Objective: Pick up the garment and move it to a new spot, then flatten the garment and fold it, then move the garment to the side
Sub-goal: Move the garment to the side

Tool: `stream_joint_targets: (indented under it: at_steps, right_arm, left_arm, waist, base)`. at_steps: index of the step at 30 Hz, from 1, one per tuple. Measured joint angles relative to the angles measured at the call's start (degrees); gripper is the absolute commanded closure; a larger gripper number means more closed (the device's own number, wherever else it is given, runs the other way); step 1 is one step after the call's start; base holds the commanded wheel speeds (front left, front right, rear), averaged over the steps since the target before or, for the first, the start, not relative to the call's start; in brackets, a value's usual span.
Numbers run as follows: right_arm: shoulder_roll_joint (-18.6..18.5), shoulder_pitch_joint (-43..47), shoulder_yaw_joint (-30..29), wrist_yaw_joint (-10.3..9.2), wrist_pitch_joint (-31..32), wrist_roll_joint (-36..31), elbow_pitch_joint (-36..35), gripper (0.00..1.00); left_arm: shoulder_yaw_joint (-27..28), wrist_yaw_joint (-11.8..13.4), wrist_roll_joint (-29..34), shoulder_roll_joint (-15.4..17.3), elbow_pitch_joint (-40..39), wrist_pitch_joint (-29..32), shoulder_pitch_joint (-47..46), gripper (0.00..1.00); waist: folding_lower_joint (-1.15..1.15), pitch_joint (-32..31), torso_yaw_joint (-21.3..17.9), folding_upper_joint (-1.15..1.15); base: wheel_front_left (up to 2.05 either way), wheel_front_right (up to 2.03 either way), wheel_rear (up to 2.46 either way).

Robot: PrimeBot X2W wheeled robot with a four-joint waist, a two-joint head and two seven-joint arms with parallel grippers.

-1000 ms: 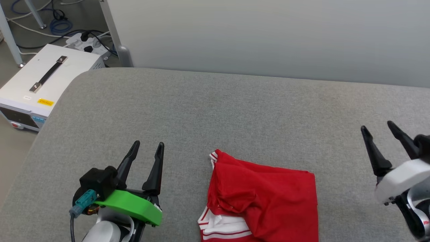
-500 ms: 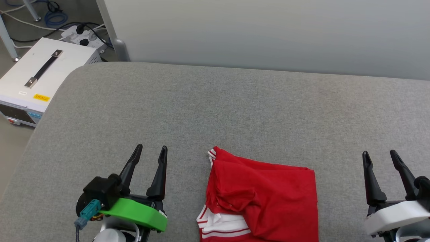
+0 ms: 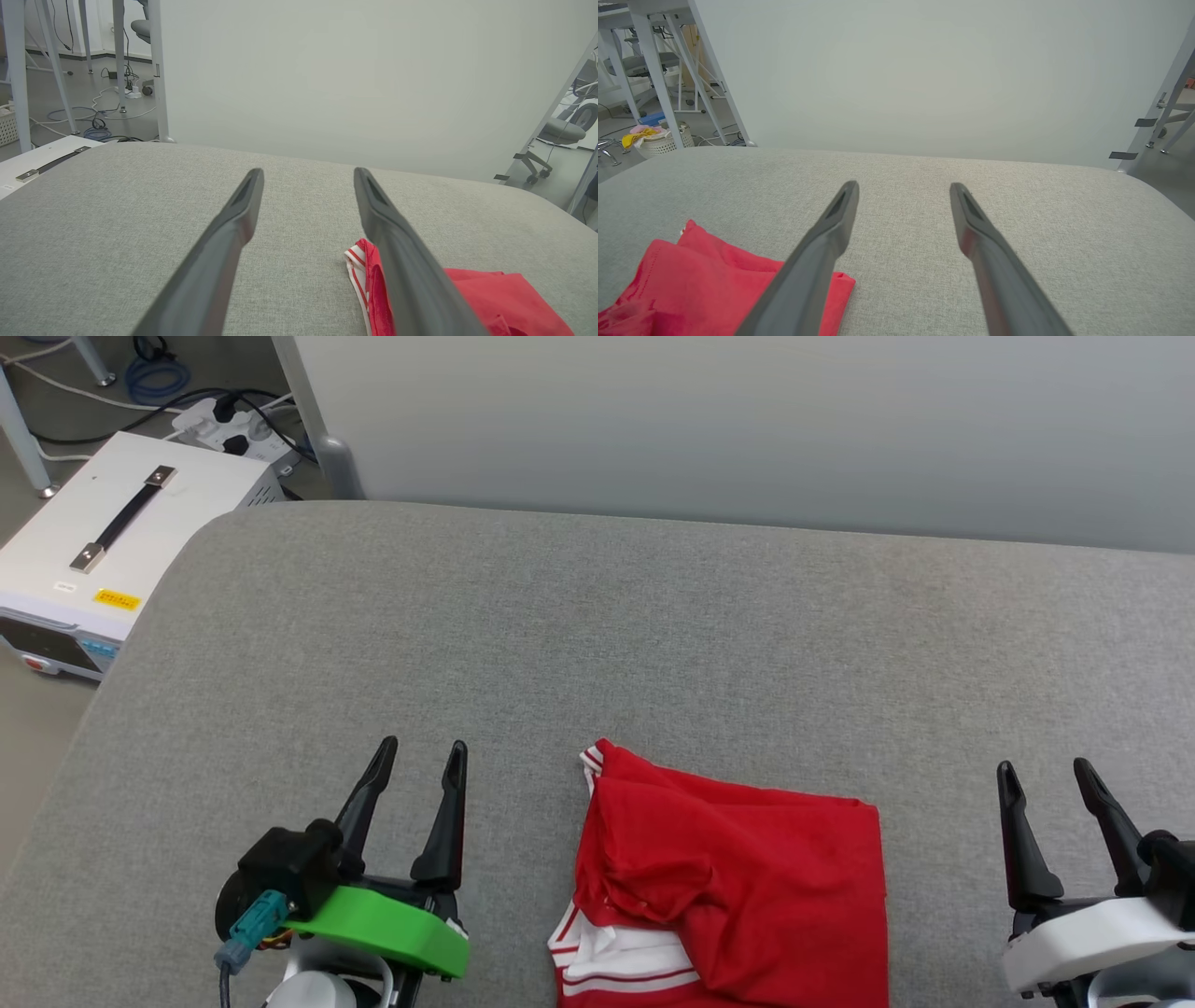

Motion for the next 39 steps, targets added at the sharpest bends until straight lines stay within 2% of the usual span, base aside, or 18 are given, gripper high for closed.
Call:
stream_joint_targets:
  at_steps: [4, 7, 12, 13, 18, 25, 31, 32, 33, 34, 39]
  right_arm:
    - [-0.57, -0.01, 0.90, 0.00, 2.38, 0.14, 0.05, 0.00]
    - [-1.36, -0.03, 2.37, 0.00, 7.72, 0.96, 0.16, 0.00]
    - [-2.92, -0.03, 5.24, 0.00, 22.61, 3.74, -0.10, 0.00]
    - [-2.97, -0.05, 6.00, 0.00, 29.21, 5.42, -0.67, 0.00]
    - [-1.54, -0.49, 6.21, 0.00, 41.83, 8.03, -1.49, 0.00]
    - [1.01, -3.61, 5.77, 0.00, 49.85, 8.26, 0.85, 0.00]
    - [1.07, -5.10, 7.46, -0.02, 53.70, 8.22, 4.74, 0.00]
    - [1.00, -5.25, 7.79, -0.03, 53.71, 8.23, 5.12, 0.13]
    - [0.69, -5.41, 8.33, -0.03, 53.71, 8.23, 5.42, 0.74]
    - [0.32, -5.61, 8.79, -0.03, 53.67, 8.26, 5.65, 1.00]
    - [-0.46, -6.38, 10.68, -0.02, 50.98, 8.61, 6.66, 1.00]
  left_arm:
    - [-0.74, -0.02, -0.02, 0.00, -0.03, 0.00, -0.02, 0.00]
    - [-1.26, -0.05, -0.10, 0.05, 0.03, -0.01, -0.06, 0.00]
    - [-1.69, -0.05, -0.38, 0.18, 0.26, 0.00, -0.35, 0.00]
    - [-1.92, -0.05, -0.40, 0.20, 0.32, 0.00, -0.52, 0.00]
    - [-2.77, -0.05, -0.60, 0.22, 0.49, 0.00, -1.59, 0.00]
    - [-3.55, -0.05, -0.92, 0.21, 0.81, -0.01, -3.30, 0.00]
    - [-3.96, -0.05, -0.98, 0.21, 1.25, 0.00, -4.04, 0.00]
    - [-4.00, -0.05, -0.98, 0.21, 1.36, 0.00, -4.10, 0.00]
    - [-4.09, -0.05, -0.98, 0.22, 1.48, 0.00, -4.11, 0.00]
    - [-4.14, -0.05, -0.98, 0.22, 1.55, 0.00, -4.11, 0.00]
    - [-4.20, -0.05, -0.98, 0.31, 1.80, 0.00, -4.13, 0.00]
  waist:
    - [0.00, 0.56, 0.22, 0.00]
    - [0.00, 1.15, 0.52, 0.00]
    - [0.00, 2.48, 1.03, 0.00]
    - [0.00, 3.20, 1.30, 0.00]
    - [0.00, 5.01, 2.17, 0.00]
    - [0.00, 7.18, 3.88, 0.00]
    - [0.00, 8.61, 5.34, 0.00]
    - [0.00, 8.74, 5.48, 0.00]
    - [0.00, 8.88, 5.63, 0.00]
    - [0.00, 8.99, 5.73, 0.00]
    - [0.00, 8.61, 5.57, 0.00]
  base:
    - [0.00, 0.00, 0.00]
    - [0.00, 0.00, 0.00]
    - [0.00, 0.00, 0.00]
    - [0.00, 0.00, 0.00]
    - [0.00, 0.00, 0.00]
    - [0.00, 0.00, 0.00]
    - [0.00, 0.00, 0.00]
    - [0.00, 0.00, 0.00]
    - [0.00, 0.00, 0.00]
    - [0.00, 0.00, 0.00]
    - [0.00, 0.00, 0.00]
